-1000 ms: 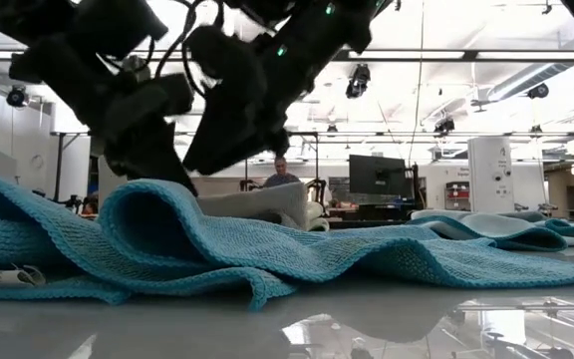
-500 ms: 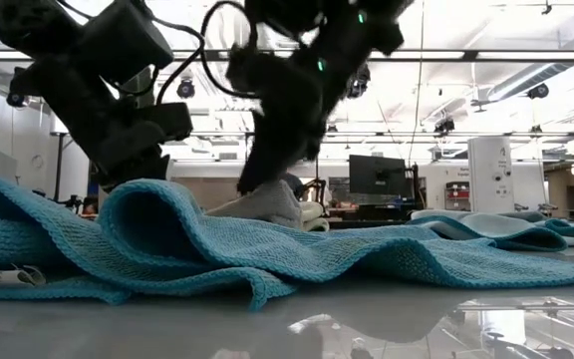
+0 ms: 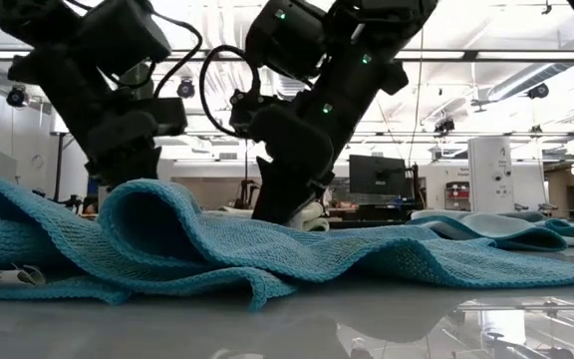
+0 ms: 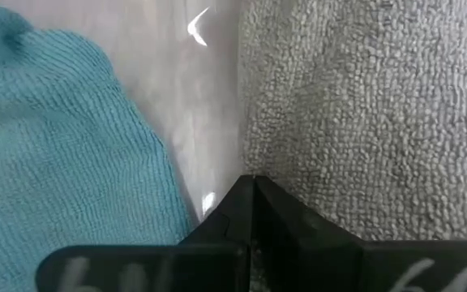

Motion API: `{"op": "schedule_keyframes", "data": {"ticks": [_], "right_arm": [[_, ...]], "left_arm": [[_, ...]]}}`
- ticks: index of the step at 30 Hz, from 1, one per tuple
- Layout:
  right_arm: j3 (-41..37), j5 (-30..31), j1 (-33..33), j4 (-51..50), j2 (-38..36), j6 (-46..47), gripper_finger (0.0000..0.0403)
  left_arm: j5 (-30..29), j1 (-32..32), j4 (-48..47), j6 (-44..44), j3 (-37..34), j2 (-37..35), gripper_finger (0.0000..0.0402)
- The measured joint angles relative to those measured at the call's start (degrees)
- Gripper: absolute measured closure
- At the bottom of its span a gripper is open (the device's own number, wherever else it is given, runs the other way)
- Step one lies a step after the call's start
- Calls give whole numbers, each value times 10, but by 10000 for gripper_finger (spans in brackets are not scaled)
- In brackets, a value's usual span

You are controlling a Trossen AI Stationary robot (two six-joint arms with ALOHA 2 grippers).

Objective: Fold microfiber towels
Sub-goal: Fold the gray microfiber towel

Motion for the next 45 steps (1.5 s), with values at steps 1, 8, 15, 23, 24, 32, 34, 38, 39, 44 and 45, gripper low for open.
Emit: {"op": "schedule_keyframes", "data": {"ticks": [1, 8, 15, 23, 24, 32, 34, 38, 39, 44, 45], "right_arm": [[0, 0, 0, -3, -5, -3, 394], [0, 6, 0, -15, -48, -27, 394], [-1, 81, -9, -26, -73, -63, 394], [-64, 97, -40, 35, -72, -46, 394], [-75, 97, -41, 50, -72, -42, 394], [-134, 96, -41, 110, -71, -26, 394], [-140, 96, -42, 110, -71, -26, 394], [-143, 96, -42, 108, -72, -27, 394], [-142, 96, -42, 103, -73, -27, 394], [-133, 95, -40, 100, -79, -40, 394], [-130, 94, -40, 99, -80, -41, 394]], "left_arm": [[0, 0, -6, 0, 3, -3, 226], [-9, 0, -2, 3, 4, -39, 226], [-144, 1, 18, 2, 2, -38, 226], [-188, 13, 30, -30, -4, 11, 226], [-188, 14, 30, -32, -4, 19, 226], [-175, 19, 30, -61, -2, 81, 226], [-172, 19, 30, -61, -1, 82, 226], [-166, 19, 22, -60, 0, 58, 226], [-166, 19, 19, -59, 0, 48, 226], [-166, 19, 3, -55, 0, -8, 226], [-165, 18, -1, -55, 0, -21, 226]]}}
